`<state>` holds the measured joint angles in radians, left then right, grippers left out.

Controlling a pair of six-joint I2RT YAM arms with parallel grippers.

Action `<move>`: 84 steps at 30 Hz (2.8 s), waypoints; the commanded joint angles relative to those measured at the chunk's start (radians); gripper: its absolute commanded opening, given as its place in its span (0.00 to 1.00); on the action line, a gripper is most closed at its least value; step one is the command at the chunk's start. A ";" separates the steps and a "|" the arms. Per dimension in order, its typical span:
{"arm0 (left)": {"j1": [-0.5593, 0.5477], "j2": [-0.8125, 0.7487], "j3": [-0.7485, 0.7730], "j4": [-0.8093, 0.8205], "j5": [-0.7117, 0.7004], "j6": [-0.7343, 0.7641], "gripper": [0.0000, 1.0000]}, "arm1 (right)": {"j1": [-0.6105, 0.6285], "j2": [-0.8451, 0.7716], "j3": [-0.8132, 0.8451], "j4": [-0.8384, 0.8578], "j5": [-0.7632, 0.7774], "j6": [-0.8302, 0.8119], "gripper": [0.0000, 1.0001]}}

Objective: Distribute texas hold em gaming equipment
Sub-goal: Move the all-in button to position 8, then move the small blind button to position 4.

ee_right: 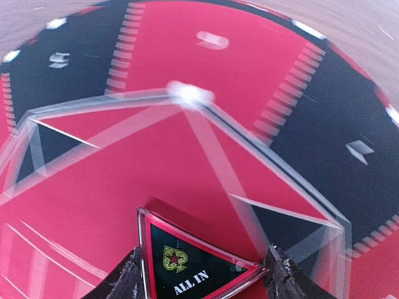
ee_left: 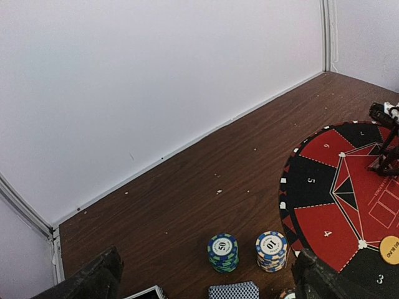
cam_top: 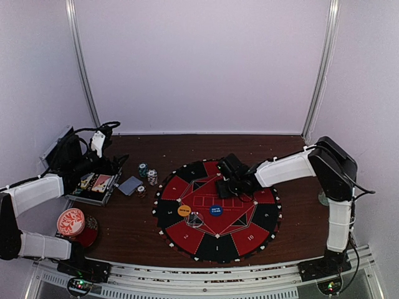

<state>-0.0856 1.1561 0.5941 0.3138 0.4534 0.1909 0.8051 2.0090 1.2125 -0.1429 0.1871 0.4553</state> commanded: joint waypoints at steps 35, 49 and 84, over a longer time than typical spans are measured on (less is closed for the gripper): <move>0.006 -0.003 0.009 0.031 0.015 -0.010 0.98 | 0.166 -0.176 -0.183 -0.017 -0.070 -0.066 0.90; 0.005 0.008 0.010 0.031 0.011 -0.009 0.98 | 0.199 -0.098 -0.151 -0.027 -0.131 -0.084 0.84; 0.007 0.012 0.012 0.029 0.007 -0.008 0.98 | 0.228 -0.070 0.059 -0.135 0.049 -0.113 0.48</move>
<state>-0.0856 1.1637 0.5941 0.3134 0.4564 0.1883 1.0302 1.9095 1.1584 -0.2253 0.1692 0.3656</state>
